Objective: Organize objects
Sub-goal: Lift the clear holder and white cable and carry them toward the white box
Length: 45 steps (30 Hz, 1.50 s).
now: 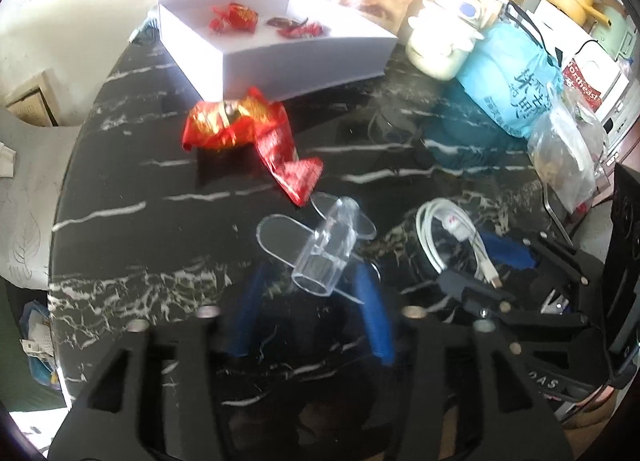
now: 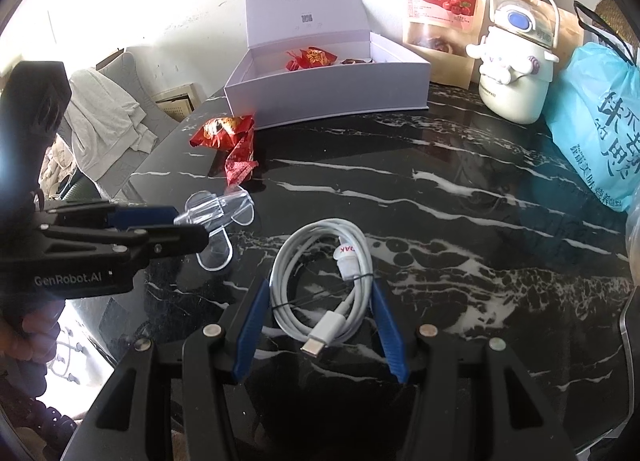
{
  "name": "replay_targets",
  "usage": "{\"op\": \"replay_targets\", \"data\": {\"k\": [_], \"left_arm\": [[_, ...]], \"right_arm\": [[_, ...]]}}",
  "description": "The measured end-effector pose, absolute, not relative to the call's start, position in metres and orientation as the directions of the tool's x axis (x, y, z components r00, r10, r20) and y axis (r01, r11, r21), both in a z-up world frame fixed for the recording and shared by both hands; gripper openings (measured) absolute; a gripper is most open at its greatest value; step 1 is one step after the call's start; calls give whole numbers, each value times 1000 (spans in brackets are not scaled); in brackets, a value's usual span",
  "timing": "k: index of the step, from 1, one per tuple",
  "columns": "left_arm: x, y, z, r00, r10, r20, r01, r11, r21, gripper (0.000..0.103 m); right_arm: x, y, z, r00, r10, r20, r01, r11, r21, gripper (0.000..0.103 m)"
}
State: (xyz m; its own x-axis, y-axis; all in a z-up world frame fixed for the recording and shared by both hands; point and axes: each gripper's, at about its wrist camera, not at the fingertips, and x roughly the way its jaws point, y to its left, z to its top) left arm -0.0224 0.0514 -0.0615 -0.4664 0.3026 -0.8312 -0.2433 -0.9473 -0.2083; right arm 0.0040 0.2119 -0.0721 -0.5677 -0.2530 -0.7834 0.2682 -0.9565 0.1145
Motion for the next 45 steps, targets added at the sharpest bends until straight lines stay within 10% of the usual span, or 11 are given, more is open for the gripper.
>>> {"op": "replay_targets", "data": {"k": [10, 16, 45], "left_arm": [[-38, 67, -68, -511, 276, -814, -311, -942, -125, 69], [-40, 73, -65, -523, 234, -819, -315, -947, -69, 51], [-22, 74, -11, -589, 238, -772, -316, -947, -51, 51]], "right_arm": [[2, 213, -74, -564, -238, -791, 259, -960, 105, 53], [4, 215, -74, -567, -235, -789, 251, -962, 106, 53], [19, 220, -28, -673, -266, -690, 268, -957, 108, 53]]}}
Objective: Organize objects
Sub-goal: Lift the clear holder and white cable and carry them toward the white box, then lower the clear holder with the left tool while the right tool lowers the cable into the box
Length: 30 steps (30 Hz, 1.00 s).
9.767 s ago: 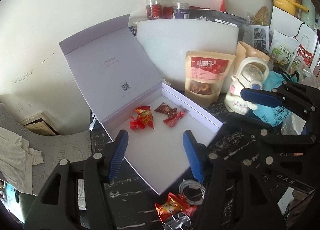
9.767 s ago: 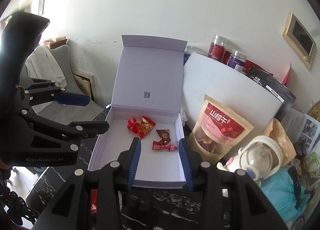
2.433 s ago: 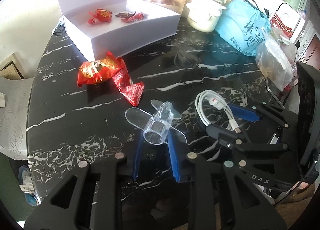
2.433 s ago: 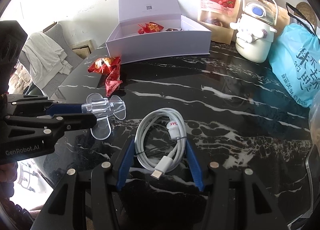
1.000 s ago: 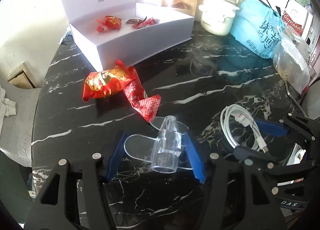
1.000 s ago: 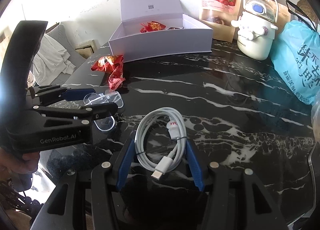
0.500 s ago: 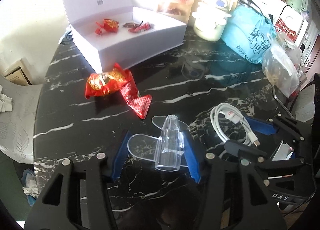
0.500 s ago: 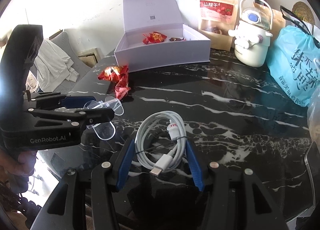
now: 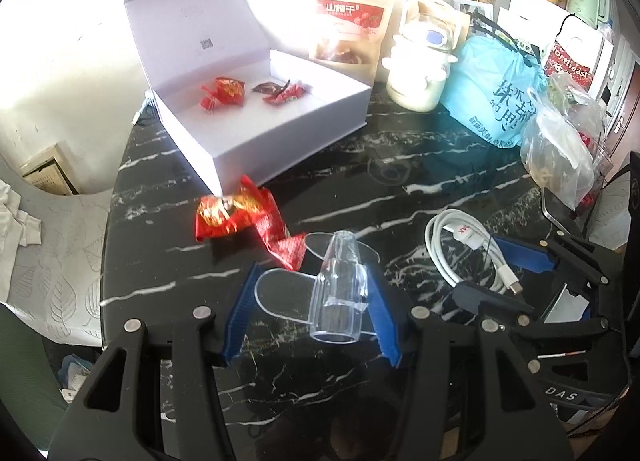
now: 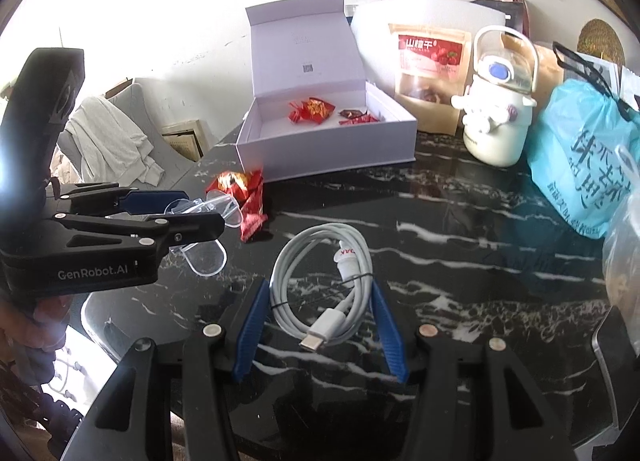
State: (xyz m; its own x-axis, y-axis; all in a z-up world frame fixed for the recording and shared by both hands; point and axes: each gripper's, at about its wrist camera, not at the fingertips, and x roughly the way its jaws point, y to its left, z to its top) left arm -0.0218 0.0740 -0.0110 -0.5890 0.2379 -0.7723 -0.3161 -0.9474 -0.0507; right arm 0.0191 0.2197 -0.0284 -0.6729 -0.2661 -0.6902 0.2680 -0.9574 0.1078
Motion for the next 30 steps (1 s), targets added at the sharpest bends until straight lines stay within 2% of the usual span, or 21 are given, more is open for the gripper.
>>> {"op": "replay_targets", "data": {"k": [30], "left_arm": [[-108, 70, 35, -639, 202, -742, -288, -958, -13, 51]], "right_arm": [[-71, 224, 19, -696, -312, -647, 346, -935, 78, 53]]}}
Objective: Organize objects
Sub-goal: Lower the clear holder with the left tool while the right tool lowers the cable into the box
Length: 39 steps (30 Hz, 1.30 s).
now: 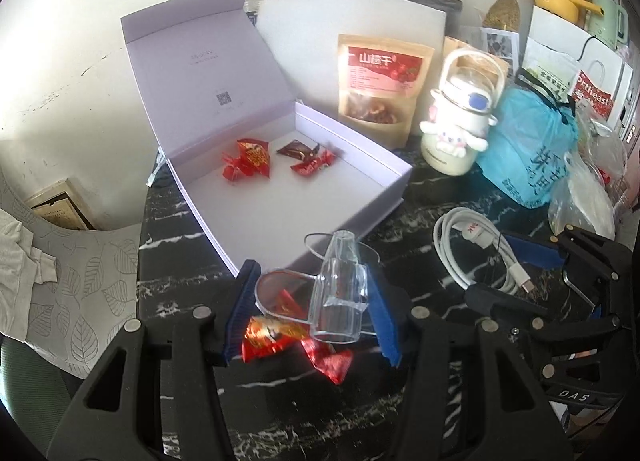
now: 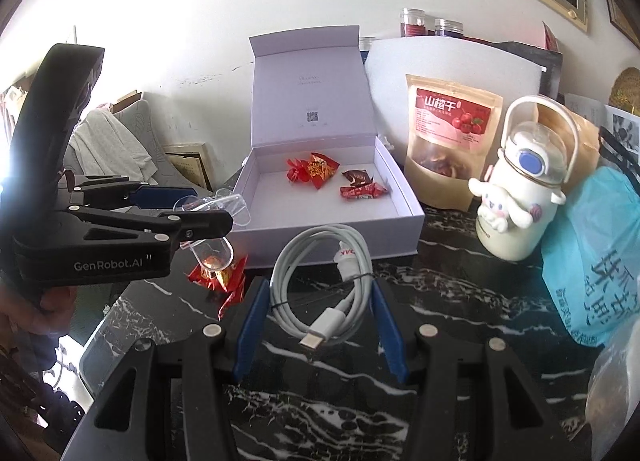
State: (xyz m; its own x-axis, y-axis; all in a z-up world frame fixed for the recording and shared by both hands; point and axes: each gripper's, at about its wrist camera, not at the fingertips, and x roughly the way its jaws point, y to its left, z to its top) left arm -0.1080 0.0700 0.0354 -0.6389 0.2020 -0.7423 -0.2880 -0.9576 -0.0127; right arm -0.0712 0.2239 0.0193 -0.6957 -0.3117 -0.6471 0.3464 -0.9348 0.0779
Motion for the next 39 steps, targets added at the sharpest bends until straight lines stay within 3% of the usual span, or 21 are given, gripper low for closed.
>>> {"op": "replay_targets", "data": {"k": [39], "left_arm": [[-242, 46, -4, -548, 146, -824, -243, -970, -10, 51]], "right_arm": [[-219, 184, 7, -589, -362, -722, 460, -885, 69, 53]]}}
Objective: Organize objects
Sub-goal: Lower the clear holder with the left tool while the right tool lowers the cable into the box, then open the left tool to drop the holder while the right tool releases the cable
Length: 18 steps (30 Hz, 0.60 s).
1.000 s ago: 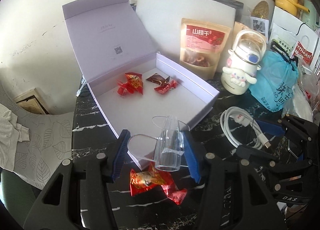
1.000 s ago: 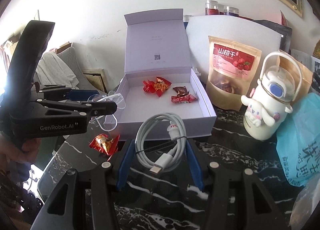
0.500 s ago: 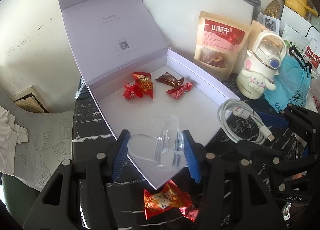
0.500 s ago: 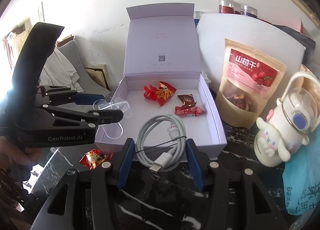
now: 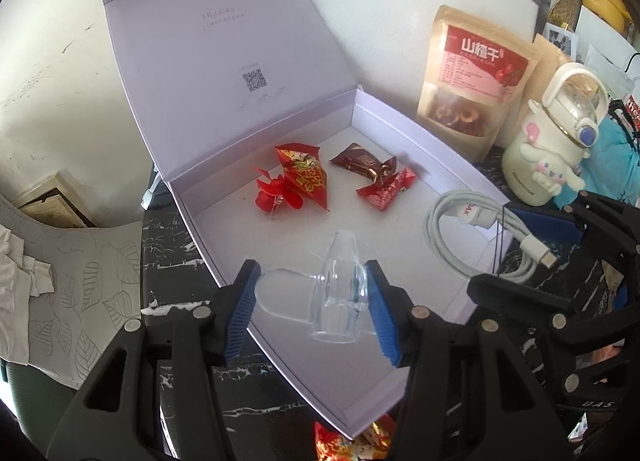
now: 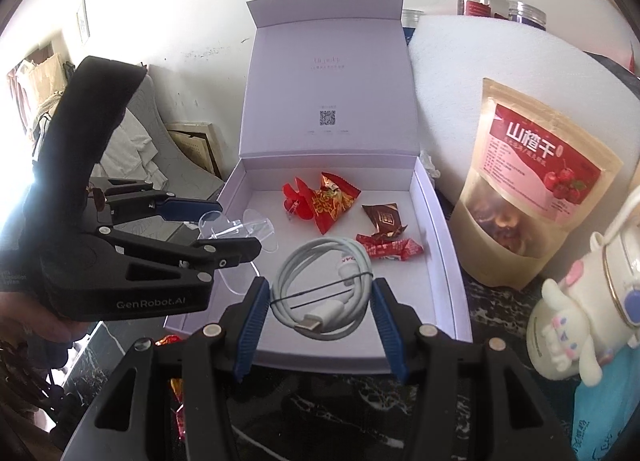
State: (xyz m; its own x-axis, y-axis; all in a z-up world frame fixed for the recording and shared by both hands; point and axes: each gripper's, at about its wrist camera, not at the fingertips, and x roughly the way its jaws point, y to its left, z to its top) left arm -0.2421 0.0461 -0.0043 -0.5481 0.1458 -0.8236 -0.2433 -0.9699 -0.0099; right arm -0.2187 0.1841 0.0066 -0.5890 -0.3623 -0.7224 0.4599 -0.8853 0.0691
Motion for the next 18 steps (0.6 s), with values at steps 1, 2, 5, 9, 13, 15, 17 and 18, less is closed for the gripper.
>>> {"op": "replay_targets", "data": {"k": [1, 2, 5, 9, 13, 15, 17, 18], "left_arm": [[-246, 45, -7, -541, 144, -828, -242, -970, -11, 51], [-249, 44, -9, -537, 143, -831, -242, -970, -11, 51], [-256, 44, -13, -532, 135, -836, -244, -970, -2, 51], [-267, 43, -19, -522, 126, -844, -246, -969, 8, 51], [-277, 43, -25, -511, 115, -852, -244, -970, 15, 51], [-281, 44, -28, -505, 111, -856, -249, -968, 22, 51], [-288, 45, -31, -495, 101, -863, -249, -968, 30, 51], [-290, 46, -32, -494, 99, -864, -251, -967, 33, 51]], "right_arm": [[-223, 183, 6, -588, -363, -723, 462, -884, 69, 53], [-225, 182, 5, -587, -362, -724, 462, -884, 67, 53], [-234, 180, 2, -581, -362, -729, 468, -881, 64, 53], [-247, 175, -3, -573, -361, -736, 478, -876, 58, 53], [-258, 174, -7, -566, -370, -737, 483, -873, 67, 53], [-265, 173, -8, -563, -373, -738, 482, -873, 74, 53], [-268, 172, -10, -562, -371, -739, 481, -874, 72, 53], [-272, 172, -10, -562, -370, -739, 481, -874, 72, 53]]}}
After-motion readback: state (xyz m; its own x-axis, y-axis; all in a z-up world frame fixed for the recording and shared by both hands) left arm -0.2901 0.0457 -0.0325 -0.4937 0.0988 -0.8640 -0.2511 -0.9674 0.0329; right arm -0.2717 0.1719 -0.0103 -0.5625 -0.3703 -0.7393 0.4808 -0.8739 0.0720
